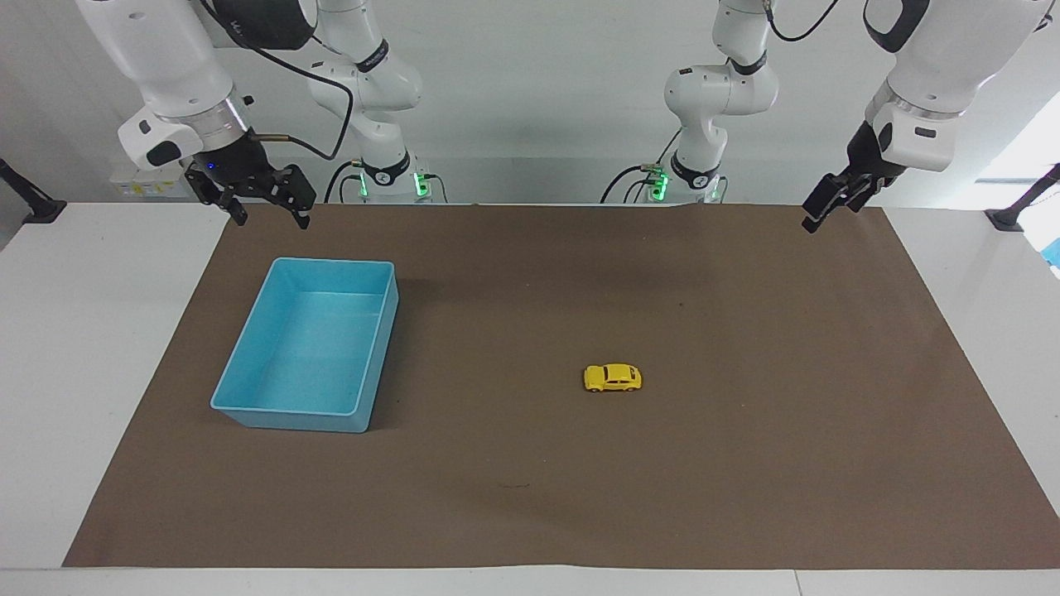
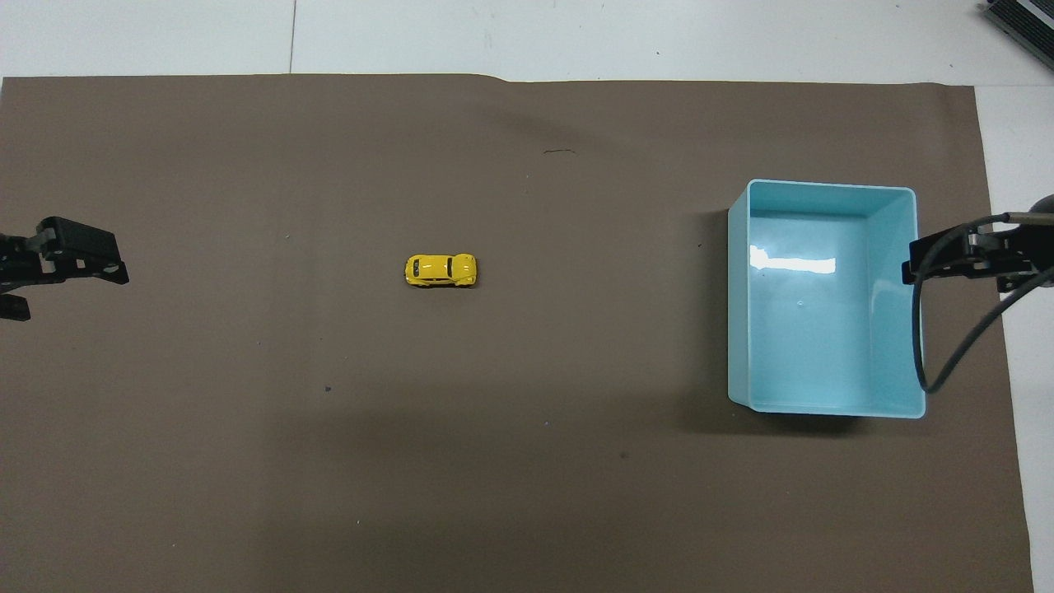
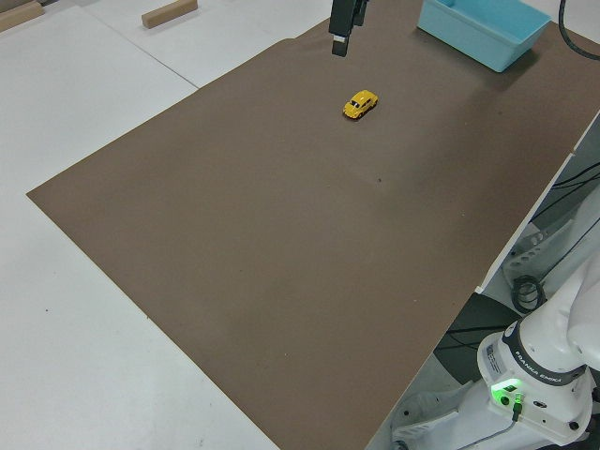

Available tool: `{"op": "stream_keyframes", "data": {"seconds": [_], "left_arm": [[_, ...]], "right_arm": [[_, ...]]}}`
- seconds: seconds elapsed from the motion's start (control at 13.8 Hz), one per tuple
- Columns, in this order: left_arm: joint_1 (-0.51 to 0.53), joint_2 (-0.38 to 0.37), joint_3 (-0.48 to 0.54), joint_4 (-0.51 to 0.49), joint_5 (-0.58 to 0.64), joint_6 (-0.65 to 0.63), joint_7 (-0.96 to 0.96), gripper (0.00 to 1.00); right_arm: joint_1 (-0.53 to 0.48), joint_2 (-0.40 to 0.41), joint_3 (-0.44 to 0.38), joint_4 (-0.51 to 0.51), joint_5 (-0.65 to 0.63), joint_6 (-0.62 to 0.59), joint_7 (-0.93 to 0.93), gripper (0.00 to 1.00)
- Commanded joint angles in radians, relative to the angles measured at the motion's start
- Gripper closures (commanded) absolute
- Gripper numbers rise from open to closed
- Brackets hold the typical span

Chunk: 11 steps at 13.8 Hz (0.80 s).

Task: Wind up and store yellow beetle car
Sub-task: 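Move the left gripper toward the yellow toy car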

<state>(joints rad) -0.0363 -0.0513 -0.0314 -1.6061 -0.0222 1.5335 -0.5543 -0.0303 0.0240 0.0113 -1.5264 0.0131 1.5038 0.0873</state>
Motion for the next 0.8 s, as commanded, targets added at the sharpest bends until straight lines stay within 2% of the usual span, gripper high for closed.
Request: {"op": "stream_keyframes", "data": {"seconds": [0.0,0.29,0.51,0.73], "left_arm": [[-0.03,-0.012,0.001,-0.021,-0.004,-0.003,-0.178,0.0],[-0.033,0.001,0.001,-0.025,-0.012,0.007,-0.401,0.0],[-0.062,-0.001,0.001,-0.066,-0.015,0.103,-0.622,0.0],[-0.076,0.001,0.001,-0.077,-0.019,0.132,-0.812,0.0]], "right_arm": [[-0.011,-0.01,0.009,-0.017,0.013,0.013,0.016,0.0],[-0.011,-0.01,0.009,-0.017,0.013,0.013,0.016,0.0],[-0.011,-0.01,0.009,-0.017,0.014,0.013,0.016,0.0],[-0.011,-0.01,0.009,-0.017,0.014,0.013,0.016,0.0]]}}
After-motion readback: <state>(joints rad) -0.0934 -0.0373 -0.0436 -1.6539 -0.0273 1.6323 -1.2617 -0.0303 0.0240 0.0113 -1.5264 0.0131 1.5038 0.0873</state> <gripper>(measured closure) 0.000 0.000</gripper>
